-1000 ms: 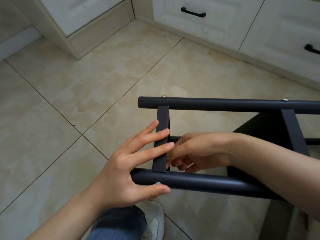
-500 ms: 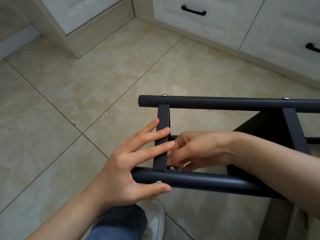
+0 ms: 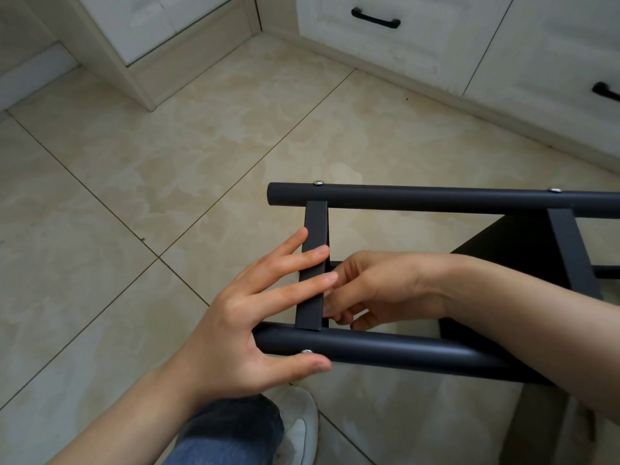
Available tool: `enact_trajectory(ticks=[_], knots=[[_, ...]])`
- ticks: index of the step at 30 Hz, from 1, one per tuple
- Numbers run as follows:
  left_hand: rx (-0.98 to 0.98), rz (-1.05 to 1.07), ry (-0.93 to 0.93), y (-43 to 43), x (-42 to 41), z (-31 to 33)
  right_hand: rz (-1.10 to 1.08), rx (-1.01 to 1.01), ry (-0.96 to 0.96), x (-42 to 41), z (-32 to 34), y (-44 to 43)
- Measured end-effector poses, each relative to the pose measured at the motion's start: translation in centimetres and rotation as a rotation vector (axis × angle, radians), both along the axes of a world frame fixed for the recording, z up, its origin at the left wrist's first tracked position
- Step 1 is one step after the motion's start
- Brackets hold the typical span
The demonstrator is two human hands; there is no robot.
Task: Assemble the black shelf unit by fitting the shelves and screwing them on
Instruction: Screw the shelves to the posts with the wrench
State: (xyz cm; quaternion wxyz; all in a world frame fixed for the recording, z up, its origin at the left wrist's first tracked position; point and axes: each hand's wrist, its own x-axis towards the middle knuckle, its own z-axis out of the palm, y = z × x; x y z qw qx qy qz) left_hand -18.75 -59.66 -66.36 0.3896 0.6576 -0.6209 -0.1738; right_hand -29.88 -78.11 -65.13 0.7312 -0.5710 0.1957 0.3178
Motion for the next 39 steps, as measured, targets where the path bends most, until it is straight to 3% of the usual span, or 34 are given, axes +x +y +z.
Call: enact_trajectory(ticks=[7,12,39], knots=[[-0.007,-0.001,0.003,-0.03,-0.06,-0.01,0.044,-0.014,0.009,-0.05,0.02,0.13],[-0.005,-0.003,0.011,-0.09,-0.13,0.01,0.029,-0.144,0.004,-0.07,-0.27,0.29],[-0.013,-0.006,0.017,-0.05,-0.08,-0.09,0.047,-0.069,0.001,-0.08,-0.39,0.14]])
